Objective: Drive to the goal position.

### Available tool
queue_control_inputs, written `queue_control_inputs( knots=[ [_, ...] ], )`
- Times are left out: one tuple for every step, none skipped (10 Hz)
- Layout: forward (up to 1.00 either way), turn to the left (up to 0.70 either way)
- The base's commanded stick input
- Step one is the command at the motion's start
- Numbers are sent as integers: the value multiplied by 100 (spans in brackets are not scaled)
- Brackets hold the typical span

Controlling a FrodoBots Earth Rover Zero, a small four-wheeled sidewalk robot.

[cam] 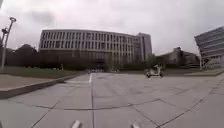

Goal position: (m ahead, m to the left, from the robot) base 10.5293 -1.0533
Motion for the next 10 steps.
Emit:
queue_control_inputs(
  knots=[
    [70, 3],
    [70, 35],
    [70, 33],
    [70, 10],
    [70, 3],
    [70, 2],
    [70, 0],
    [70, 2],
    [70, 1],
    [70, 0]
  ],
)
